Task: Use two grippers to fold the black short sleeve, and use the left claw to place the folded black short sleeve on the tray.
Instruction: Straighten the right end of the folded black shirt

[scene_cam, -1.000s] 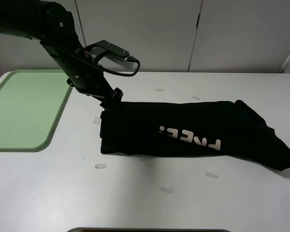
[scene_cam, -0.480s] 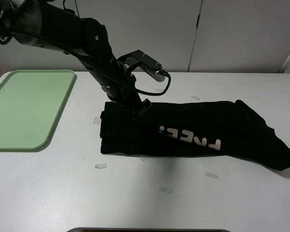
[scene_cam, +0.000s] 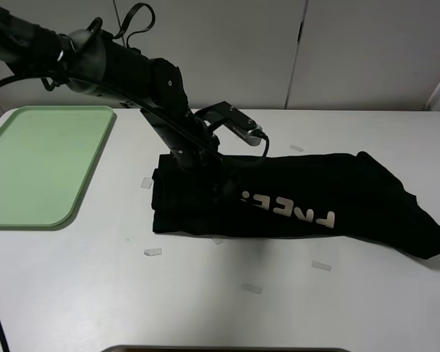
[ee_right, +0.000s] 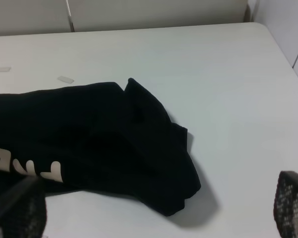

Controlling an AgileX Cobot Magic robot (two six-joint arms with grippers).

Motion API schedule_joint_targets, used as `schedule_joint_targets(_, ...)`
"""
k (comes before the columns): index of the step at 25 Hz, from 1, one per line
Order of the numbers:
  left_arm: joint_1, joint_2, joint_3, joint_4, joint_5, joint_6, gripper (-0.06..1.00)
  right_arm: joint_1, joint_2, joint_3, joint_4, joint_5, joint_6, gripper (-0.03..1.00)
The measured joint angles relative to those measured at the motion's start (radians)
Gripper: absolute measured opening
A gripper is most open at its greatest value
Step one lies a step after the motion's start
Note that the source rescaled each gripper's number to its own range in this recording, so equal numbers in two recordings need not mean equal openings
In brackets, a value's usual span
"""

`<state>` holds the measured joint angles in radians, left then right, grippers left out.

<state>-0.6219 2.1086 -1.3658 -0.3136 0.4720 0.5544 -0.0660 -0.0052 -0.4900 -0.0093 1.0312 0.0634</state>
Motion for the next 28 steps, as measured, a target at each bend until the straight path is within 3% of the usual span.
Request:
schedule_joint_targets(5,0.000,0.005,-0.001,-0.023,0.063,0.022,1.00,0.000,0.000,0.000,0.000,0.000,0.000,1.00)
schedule_joint_targets(23,-0.029,0.005,-0.001,-0.087,0.465,0.030,1.00,0.000,0.000,0.000,0.000,0.000,0.000,1.00)
schedule_joint_targets(28,-0.059,-0.014,-0.001,-0.103,0.491,0.027,1.00,0.000,0.000,0.000,0.000,0.000,0.000,1.00)
